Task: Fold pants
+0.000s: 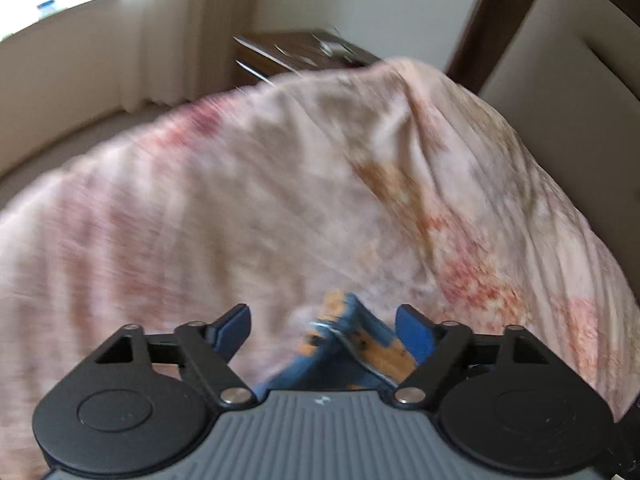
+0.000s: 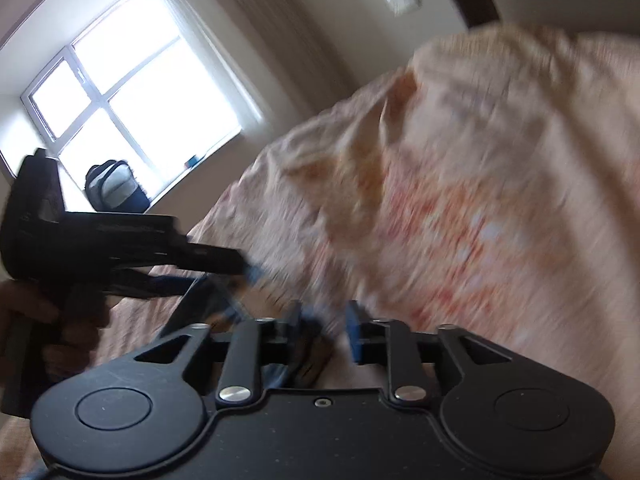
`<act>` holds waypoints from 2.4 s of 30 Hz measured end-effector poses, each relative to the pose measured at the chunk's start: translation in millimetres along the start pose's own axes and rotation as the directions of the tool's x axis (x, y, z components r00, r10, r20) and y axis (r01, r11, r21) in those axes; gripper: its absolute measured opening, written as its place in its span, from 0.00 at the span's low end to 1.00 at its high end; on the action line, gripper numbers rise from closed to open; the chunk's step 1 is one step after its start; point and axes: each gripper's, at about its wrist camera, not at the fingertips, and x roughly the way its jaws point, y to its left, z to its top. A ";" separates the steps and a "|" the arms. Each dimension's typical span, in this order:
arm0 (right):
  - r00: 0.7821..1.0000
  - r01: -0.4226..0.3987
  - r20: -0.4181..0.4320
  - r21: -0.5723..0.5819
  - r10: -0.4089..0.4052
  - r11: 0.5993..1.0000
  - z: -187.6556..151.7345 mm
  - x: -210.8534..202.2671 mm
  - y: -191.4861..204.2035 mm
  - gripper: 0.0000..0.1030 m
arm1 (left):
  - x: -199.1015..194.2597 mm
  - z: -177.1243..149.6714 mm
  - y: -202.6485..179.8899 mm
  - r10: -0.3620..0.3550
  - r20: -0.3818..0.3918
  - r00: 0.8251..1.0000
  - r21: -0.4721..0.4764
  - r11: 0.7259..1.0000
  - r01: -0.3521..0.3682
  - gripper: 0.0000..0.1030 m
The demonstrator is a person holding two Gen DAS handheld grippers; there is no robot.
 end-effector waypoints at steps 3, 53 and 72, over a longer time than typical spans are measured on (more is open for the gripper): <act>0.999 0.008 0.038 -0.120 -0.004 0.993 -1.1 -1.1 12.9 0.54 | -45.4 -8.0 1.8 0.157 0.049 0.986 -0.013 0.988 -0.156 0.95; 0.772 -0.563 -0.399 -0.790 0.494 0.242 -133.8 7.3 268.5 0.99 | -294.1 -420.3 183.2 0.804 0.222 0.551 -0.713 0.519 -0.471 0.13; 0.586 -0.796 -0.715 -0.596 0.381 0.107 -188.0 104.9 380.0 0.98 | -294.4 -467.7 240.2 0.705 0.237 0.668 -0.816 0.518 -0.258 0.61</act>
